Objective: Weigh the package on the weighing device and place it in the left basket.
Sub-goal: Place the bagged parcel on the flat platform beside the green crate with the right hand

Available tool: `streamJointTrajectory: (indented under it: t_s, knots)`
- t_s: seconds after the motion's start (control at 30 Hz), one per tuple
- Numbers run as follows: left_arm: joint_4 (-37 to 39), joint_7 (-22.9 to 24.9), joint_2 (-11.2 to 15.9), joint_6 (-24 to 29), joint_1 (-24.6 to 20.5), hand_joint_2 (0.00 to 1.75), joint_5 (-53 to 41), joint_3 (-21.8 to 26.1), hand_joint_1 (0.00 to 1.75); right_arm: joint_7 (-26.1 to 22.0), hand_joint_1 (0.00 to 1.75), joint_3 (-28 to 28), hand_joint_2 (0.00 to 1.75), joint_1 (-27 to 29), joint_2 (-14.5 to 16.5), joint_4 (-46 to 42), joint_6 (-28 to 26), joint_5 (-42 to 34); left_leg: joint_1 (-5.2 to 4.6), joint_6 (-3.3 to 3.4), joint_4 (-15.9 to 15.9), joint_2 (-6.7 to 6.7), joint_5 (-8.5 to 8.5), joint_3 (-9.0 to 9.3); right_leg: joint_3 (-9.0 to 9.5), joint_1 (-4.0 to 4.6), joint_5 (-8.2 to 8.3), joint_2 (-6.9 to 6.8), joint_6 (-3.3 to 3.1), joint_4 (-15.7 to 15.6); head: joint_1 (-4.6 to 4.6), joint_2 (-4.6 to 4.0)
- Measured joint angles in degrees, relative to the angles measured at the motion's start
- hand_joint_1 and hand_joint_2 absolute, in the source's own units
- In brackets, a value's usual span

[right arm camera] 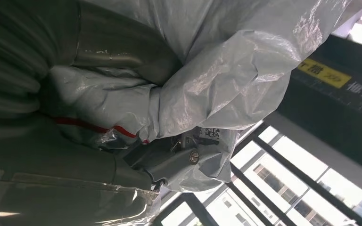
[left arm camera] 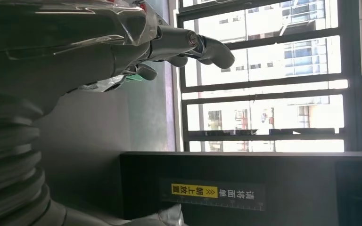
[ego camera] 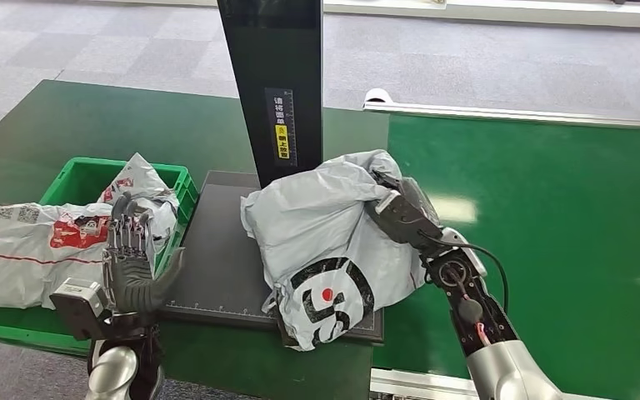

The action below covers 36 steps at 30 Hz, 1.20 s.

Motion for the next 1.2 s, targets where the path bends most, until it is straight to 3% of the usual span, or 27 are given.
streamJointTrajectory:
  t_s: [0.23,0.5,0.53,0.63,0.67,0.83,0.97,1.2]
  knots:
    - [2.33,0.75,0.33,-1.58,-3.29,1.75,0.34,-1.89,0.0,0.91,1.75,7.12,1.75,-7.65,5.55,12.01,1.32,3.28,0.04,-0.05,0.0,-0.03,0.04,0.0,0.01,0.05,0.0,-0.01,0.0,0.02,0.0,0.0]
    - [4.67,1.57,0.71,-2.39,-5.55,1.75,0.73,-3.54,0.0,2.86,1.71,12.41,1.75,-9.35,9.5,20.42,2.78,4.99,0.02,-0.05,0.0,-0.1,0.04,-0.04,0.0,0.03,-0.01,-0.04,0.0,0.02,0.01,0.0]
    - [4.87,1.63,0.77,-2.5,-5.64,1.75,0.74,-3.6,0.0,3.07,1.44,12.73,1.75,-9.51,9.62,20.97,2.94,5.3,0.02,-0.05,0.0,-0.1,0.04,-0.04,-0.01,0.03,-0.01,-0.04,0.0,0.02,0.01,0.0]
    - [5.65,1.91,0.96,-3.05,-6.25,1.75,0.99,-4.01,0.0,4.68,0.16,14.26,1.75,-10.13,9.77,22.63,4.17,6.98,0.02,-0.05,0.01,-0.12,0.04,-0.02,0.0,0.02,-0.01,-0.04,0.0,0.01,0.01,-0.01]
    - [6.01,2.06,1.01,-3.31,-6.63,1.75,1.13,-4.24,0.0,5.51,0.0,14.94,1.75,-10.3,9.77,23.19,4.75,7.51,0.02,-0.05,0.01,-0.14,0.04,-0.01,0.0,0.02,-0.01,-0.05,0.0,0.01,0.01,-0.01]
    - [7.77,2.73,1.25,-3.75,-8.52,1.75,1.87,-5.19,0.0,9.16,0.0,17.58,1.75,-10.85,9.57,25.3,4.1,9.16,0.03,-0.05,0.01,-0.11,0.04,0.01,0.01,0.03,0.0,-0.04,-0.01,0.01,0.0,0.0]
    - [8.04,2.77,1.49,-3.62,-8.51,1.75,2.39,-5.2,0.0,9.43,0.0,18.8,1.75,-11.33,9.04,25.88,0.05,10.08,0.02,-0.05,0.01,-0.12,0.04,0.0,0.01,0.03,0.0,-0.04,0.0,0.01,0.01,0.01]
    - [8.06,2.77,1.81,-3.62,-8.49,1.75,2.41,-5.19,0.0,9.44,0.0,19.72,1.75,-11.65,8.6,26.38,-0.28,10.14,0.02,-0.05,0.01,-0.12,0.04,0.0,0.01,0.02,0.0,-0.04,0.0,0.01,0.01,0.0]
